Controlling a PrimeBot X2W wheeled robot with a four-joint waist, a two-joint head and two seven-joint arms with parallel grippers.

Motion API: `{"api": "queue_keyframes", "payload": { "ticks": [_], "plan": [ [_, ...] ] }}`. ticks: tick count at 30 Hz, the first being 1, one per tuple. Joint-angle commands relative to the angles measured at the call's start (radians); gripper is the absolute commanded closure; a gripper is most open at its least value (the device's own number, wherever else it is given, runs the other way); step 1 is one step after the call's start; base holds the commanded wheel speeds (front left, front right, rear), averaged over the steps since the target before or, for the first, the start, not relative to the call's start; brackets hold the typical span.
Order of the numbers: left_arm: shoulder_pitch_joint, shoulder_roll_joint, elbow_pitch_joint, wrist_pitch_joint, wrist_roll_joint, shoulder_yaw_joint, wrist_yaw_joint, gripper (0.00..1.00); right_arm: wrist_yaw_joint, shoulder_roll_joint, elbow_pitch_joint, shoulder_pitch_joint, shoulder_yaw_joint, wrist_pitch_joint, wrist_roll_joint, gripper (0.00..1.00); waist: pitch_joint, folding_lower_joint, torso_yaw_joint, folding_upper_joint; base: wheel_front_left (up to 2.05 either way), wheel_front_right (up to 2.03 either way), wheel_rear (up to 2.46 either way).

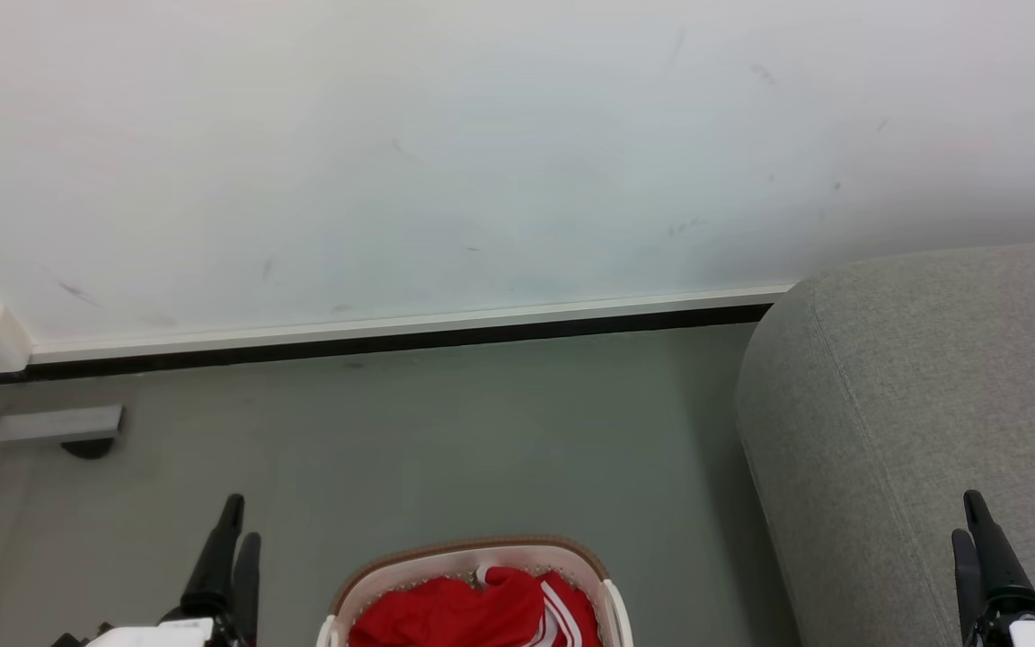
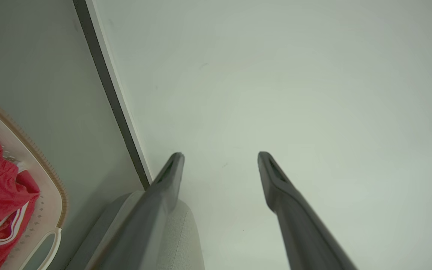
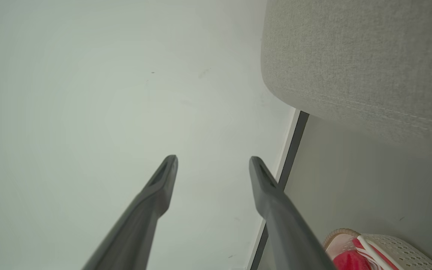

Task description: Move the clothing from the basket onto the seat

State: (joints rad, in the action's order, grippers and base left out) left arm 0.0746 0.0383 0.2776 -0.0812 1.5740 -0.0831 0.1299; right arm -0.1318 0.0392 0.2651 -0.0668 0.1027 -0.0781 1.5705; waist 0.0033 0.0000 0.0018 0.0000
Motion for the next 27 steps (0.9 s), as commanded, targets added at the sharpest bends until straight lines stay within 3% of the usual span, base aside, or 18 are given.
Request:
{"api": "queue_keyframes", "payload": {
  "ticks": [1, 15, 27],
  "plan": [
    [0.021, 0.005, -0.022, 0.015, -0.030, 0.007, -0.004, 0.00, 0.000, 0.014, -0.024, -0.007, 0.000, 0.012, -0.038, 0.00, 0.000, 0.0000, 0.001, 0.0000, 0.00, 0.00, 0.00],
    [0.017, 0.007, -0.064, 0.078, -0.351, 0.076, -0.071, 0.00, 0.000, 0.050, -0.085, 0.013, -0.050, 0.075, -0.436, 0.00, 0.002, 0.0000, 0.004, 0.0000, 0.00, 0.00, 0.00],
    [0.011, 0.009, -0.074, 0.125, -0.559, 0.115, -0.108, 0.00, 0.001, 0.068, -0.102, 0.019, -0.091, 0.122, -0.651, 0.00, 0.002, 0.0000, 0.005, 0.0000, 0.00, 0.00, 0.00]
  ]
}}
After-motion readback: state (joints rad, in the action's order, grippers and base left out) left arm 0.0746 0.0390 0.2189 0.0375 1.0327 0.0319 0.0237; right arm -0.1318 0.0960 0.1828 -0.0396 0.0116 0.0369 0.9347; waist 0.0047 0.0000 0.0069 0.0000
